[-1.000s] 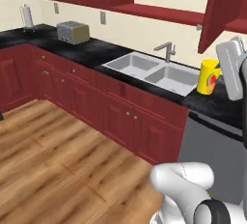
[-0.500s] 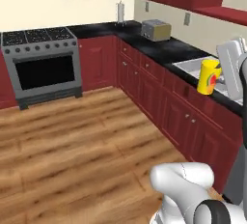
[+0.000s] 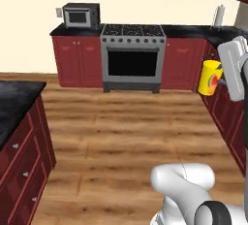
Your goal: There is a tray on the dining counter. Grab the cup, mug, and pitcher and place them on the tray. The pitcher may be placed next to the tray if it cannot fit the tray.
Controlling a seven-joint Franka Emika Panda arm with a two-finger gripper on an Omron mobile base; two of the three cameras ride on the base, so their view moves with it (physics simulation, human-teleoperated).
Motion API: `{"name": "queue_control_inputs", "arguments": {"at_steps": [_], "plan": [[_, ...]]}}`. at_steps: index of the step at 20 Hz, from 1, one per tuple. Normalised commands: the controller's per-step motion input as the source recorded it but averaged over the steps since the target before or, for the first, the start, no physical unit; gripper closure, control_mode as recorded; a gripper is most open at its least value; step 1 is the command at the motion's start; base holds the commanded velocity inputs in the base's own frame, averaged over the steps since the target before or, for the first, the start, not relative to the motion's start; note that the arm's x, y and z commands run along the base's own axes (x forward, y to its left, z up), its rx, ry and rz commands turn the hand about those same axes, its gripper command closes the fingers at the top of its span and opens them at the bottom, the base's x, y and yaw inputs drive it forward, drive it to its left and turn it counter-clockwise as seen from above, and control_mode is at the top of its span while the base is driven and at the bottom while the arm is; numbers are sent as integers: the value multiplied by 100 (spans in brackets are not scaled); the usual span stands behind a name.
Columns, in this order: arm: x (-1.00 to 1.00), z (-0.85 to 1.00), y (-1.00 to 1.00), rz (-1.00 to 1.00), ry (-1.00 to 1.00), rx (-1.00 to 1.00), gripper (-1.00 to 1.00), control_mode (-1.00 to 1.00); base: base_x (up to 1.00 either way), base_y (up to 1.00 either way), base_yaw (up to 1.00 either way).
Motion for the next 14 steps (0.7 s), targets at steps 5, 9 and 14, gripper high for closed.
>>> {"name": "queue_control_inputs", "arguments": {"at_steps": [5, 9, 14], "plan": [[0, 0, 0, 0, 0, 0, 100, 100, 18, 0, 70], [0, 0, 0, 0, 0, 0, 100, 100, 30, 0, 68], [0, 0, 0, 0, 0, 0, 100, 100, 33, 0, 67]]}}
